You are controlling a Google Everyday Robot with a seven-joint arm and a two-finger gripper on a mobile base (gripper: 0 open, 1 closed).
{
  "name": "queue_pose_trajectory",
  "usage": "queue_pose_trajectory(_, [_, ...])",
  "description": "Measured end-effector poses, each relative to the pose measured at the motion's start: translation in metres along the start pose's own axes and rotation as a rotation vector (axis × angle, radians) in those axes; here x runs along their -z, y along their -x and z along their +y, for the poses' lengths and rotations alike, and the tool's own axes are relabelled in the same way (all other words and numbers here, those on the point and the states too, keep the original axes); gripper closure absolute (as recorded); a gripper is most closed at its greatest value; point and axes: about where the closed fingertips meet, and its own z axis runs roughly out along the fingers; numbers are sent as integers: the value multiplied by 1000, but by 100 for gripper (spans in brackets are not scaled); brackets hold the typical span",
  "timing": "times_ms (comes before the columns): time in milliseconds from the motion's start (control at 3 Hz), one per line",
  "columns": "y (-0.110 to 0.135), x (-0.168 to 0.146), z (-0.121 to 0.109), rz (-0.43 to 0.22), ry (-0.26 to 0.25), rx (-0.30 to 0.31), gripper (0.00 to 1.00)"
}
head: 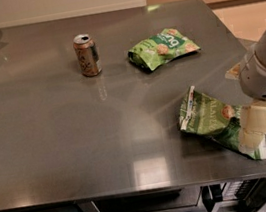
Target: Move green jalapeno chip bag near green rice chip bag
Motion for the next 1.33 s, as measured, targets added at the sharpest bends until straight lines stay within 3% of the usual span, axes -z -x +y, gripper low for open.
queue_pose_trajectory(333, [-4,-10,-3,5,-8,-13,0])
queue_pose_trajectory(667, [-7,-17,-5,5,-2,-23,18])
queue_pose_trajectory(1333, [-7,-18,-9,0,27,-48,65])
